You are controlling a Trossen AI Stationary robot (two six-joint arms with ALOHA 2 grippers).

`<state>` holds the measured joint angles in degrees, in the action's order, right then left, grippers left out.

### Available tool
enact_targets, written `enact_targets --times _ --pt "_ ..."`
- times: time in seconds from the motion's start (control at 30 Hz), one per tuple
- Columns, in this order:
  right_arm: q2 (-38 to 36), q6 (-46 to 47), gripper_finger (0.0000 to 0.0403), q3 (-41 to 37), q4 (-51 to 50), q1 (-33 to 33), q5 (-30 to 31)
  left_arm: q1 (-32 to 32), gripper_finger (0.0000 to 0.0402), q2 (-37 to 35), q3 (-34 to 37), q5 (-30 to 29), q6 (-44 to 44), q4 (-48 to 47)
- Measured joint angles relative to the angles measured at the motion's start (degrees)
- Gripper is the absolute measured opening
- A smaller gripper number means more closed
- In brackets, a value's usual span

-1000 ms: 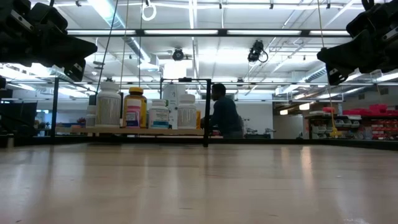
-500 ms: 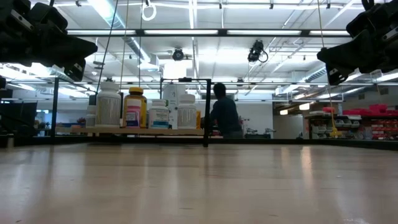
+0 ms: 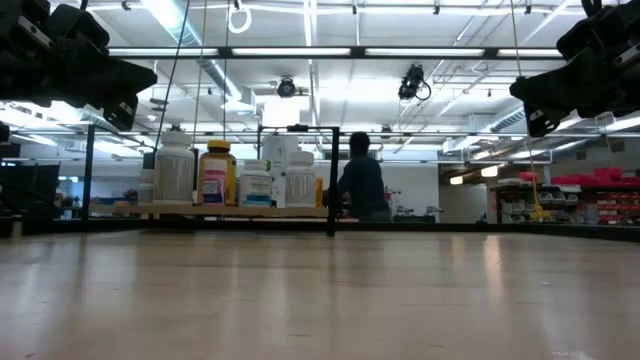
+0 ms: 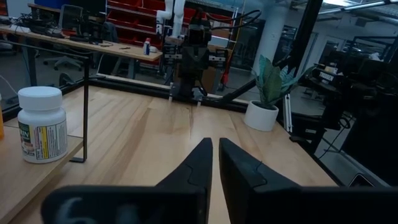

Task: Pick and place medicine bottles onto shelf by color
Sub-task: Return to Home Position

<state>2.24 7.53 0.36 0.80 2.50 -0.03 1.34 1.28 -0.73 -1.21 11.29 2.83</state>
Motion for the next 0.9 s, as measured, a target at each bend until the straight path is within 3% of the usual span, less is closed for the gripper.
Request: enact_targets --times 0.9 --pt "0.0 0.0 0.0019 0.0 0.0 0.0 0.0 0.0 0.003 0.0 0.0 0.0 0.0 -0.1"
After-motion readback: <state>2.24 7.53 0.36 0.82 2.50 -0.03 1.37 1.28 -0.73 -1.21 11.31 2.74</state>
